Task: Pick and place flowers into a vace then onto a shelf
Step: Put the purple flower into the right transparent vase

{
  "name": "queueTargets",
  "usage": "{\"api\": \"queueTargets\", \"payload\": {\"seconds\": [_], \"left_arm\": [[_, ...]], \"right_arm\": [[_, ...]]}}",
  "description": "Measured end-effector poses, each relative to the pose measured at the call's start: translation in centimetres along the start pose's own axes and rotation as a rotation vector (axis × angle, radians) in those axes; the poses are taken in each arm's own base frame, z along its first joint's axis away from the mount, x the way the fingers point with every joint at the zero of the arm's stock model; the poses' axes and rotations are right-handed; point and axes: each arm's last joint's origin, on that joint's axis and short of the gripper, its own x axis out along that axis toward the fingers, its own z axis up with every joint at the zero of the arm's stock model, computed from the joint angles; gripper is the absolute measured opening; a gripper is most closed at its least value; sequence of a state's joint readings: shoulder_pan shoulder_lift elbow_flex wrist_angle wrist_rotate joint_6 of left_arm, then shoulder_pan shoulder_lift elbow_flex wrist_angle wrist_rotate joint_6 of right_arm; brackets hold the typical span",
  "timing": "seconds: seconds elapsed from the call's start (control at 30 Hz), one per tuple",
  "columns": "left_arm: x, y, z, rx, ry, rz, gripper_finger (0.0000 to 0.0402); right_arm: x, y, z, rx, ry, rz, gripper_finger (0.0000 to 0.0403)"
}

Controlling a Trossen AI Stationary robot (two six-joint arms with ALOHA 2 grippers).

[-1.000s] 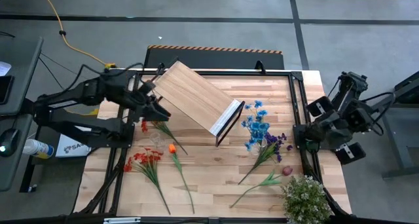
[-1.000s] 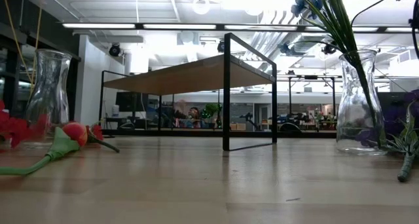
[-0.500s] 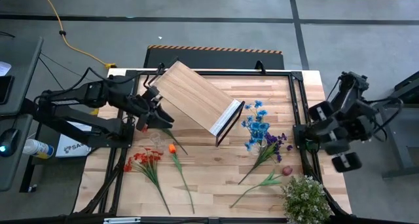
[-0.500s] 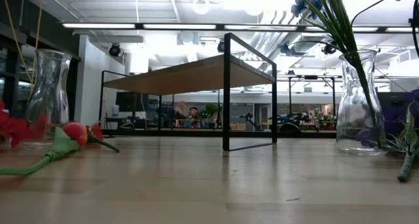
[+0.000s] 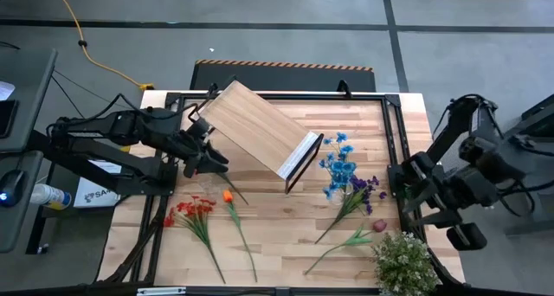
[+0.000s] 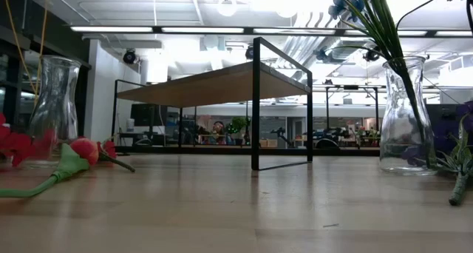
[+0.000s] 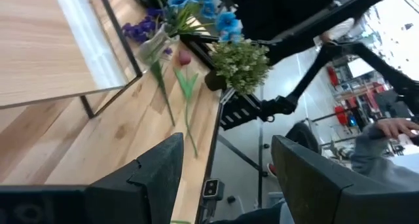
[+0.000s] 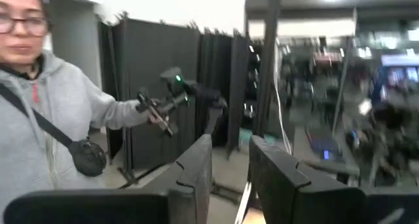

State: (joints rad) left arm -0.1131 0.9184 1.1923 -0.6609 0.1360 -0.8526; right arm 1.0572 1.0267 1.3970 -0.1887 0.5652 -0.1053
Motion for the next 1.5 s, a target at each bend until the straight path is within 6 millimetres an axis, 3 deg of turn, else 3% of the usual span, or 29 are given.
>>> {"api": "queueTargets", "payload": {"seconds": [0.3,0.8,1.23,1.5], "left_arm": [[0.0,0.0,0.1,-0.013,-0.018,0.006,0.0264],[2.0,0.2,0.1,-0.023,0.05,0.008,0.0264],[2.0,0.1,0.1,-0.018,0.053,0.006,0.0264],[2.0,0.2,0.1,-0.022,0.038,0.018,0.0264]], "right_arm": [[-0.2,1.5,-0.2,0.255,0.147,-0.112,0.0094],[0.0,3.1,-1.3,0.321,0.206,-0.123,0.0094],[-0.8,3.0,-5.3,0.439,0.512,-0.239,0.0094],[0.7,3.3,-8.4,0.519,0.777,-0.273,0.0094]]}}
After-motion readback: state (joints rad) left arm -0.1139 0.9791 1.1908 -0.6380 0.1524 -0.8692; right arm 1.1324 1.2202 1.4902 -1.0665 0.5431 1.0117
